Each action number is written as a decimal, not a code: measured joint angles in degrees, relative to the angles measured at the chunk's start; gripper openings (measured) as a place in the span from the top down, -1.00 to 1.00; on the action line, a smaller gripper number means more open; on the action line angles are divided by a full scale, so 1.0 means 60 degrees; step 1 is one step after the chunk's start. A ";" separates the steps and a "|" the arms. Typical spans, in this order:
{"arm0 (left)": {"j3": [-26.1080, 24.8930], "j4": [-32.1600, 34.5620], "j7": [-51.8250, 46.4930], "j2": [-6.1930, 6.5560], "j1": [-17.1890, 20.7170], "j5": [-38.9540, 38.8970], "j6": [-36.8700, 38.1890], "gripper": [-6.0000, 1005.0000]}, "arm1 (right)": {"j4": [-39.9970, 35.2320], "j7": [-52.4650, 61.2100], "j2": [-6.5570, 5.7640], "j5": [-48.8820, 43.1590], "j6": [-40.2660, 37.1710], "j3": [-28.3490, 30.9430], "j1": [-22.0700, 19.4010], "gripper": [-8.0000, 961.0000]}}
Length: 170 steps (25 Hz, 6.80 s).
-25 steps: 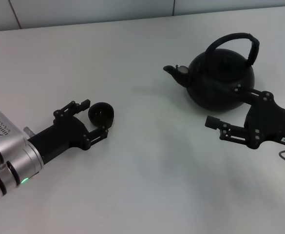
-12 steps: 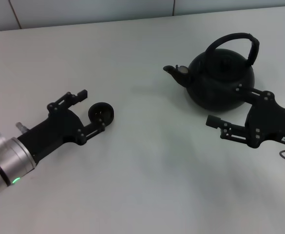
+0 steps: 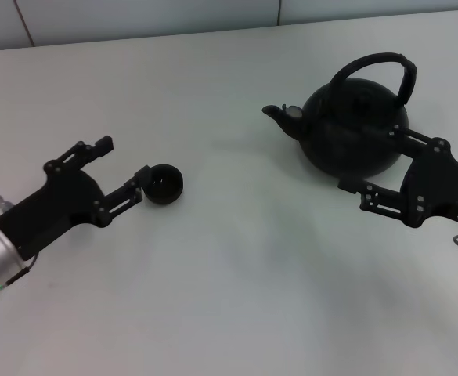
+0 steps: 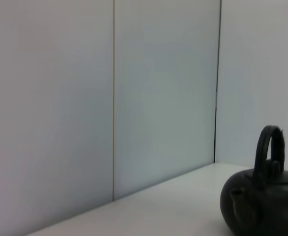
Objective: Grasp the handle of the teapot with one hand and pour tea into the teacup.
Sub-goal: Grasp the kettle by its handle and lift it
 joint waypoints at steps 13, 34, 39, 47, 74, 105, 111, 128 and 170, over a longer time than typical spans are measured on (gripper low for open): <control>-0.0048 0.0866 0.0155 0.0010 0.0639 -0.0040 0.1498 -0.53 | 0.0383 0.0034 0.0037 0.0001 0.0660 0.1544 -0.0184 -0.39; -0.0187 0.1271 0.0164 0.0000 0.0667 -0.0059 0.1573 -0.53 | 0.1030 -0.0010 0.0059 -0.0001 0.2465 0.3828 -0.0151 -0.37; -0.0318 0.1273 0.0154 -0.0001 0.0676 -0.0083 0.1590 -0.53 | 0.1030 -0.0015 0.0055 -0.0001 0.2748 0.3847 -0.0008 -0.37; -0.0331 0.1272 0.0149 -0.0001 0.0668 -0.0203 0.1578 -0.53 | 0.1162 -0.0020 0.0028 -0.0001 0.3047 0.3853 0.0292 -0.36; -0.0332 0.1372 0.0138 -0.0001 0.0341 -0.0456 0.1548 -0.52 | 0.1404 -0.0255 0.0017 0.0260 0.4496 0.3853 0.1011 -0.33; -0.0331 0.1418 0.0169 0.0000 0.0293 -0.0554 0.1533 -0.51 | 0.1816 -0.1127 0.0007 0.0241 0.4919 0.3751 0.1236 0.03; -0.0332 0.1418 0.0170 0.0000 0.0293 -0.0554 0.1533 -0.51 | 0.1878 -0.1272 -0.0003 0.0240 0.4939 0.3751 0.1255 0.47; -0.0331 0.1522 0.0149 -0.0015 0.0220 -0.0553 0.1534 -0.51 | 0.1878 -0.1274 -0.0002 0.0255 0.4944 0.3839 0.1330 0.75; 0.3503 0.4486 -0.2645 0.0029 0.0630 -0.0342 0.3128 -0.50 | 0.1878 -0.1259 -0.0007 0.0263 0.4816 0.3750 0.1359 0.76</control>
